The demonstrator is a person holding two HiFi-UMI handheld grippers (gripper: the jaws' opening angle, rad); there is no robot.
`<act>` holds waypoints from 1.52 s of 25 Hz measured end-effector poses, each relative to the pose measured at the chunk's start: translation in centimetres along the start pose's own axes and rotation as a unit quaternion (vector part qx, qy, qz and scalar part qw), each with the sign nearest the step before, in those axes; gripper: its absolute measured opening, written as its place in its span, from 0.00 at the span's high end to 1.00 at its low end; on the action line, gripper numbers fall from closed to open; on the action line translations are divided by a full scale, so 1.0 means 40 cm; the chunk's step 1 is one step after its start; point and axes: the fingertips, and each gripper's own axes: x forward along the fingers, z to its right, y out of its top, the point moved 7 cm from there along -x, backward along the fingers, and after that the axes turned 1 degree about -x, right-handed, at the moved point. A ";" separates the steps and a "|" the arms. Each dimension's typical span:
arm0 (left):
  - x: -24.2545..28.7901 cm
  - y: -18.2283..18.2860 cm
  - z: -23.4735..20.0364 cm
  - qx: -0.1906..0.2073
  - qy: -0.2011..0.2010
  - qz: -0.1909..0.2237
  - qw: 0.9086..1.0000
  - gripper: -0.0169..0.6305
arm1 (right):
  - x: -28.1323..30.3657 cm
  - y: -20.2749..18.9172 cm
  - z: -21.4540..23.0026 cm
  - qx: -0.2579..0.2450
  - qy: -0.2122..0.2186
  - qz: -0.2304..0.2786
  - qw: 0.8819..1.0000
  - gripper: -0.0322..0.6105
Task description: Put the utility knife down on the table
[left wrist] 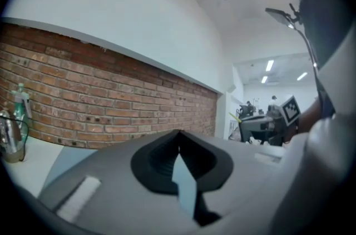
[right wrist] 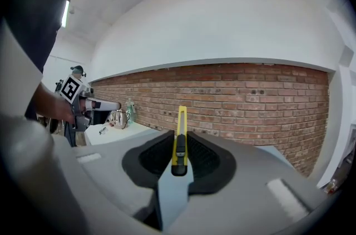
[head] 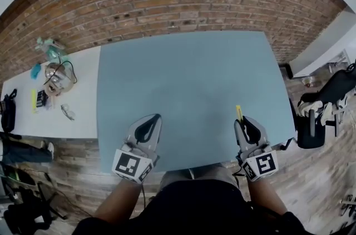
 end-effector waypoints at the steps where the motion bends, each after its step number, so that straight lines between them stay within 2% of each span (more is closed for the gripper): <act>1: 0.006 0.008 0.007 0.002 0.000 0.003 1.000 1.00 | -0.001 -0.002 0.000 -0.002 0.004 -0.001 1.000 0.83; 9: 0.020 0.062 0.030 0.003 0.032 0.019 0.999 1.00 | 0.026 0.004 0.036 -0.010 0.047 0.009 0.999 0.83; 14: 0.032 0.050 0.031 -0.004 0.040 0.013 0.999 1.00 | 0.041 -0.015 0.061 0.028 0.045 0.018 0.998 0.83; 18: 0.035 0.047 0.024 0.007 0.042 -0.001 0.999 1.00 | 0.069 -0.037 0.067 0.031 0.047 0.009 0.998 0.83; 26: 0.031 -0.006 -0.014 0.002 0.070 -0.032 0.997 1.00 | 0.113 -0.116 0.061 0.050 0.047 -0.034 0.997 0.83; 33: 0.047 -0.060 -0.007 -0.001 0.066 -0.051 0.997 1.00 | 0.128 -0.167 0.059 0.053 0.052 -0.054 0.996 0.83; 38: 0.063 -0.105 -0.014 0.013 0.055 -0.073 0.996 1.00 | 0.144 -0.204 0.061 0.051 0.054 -0.068 0.995 0.83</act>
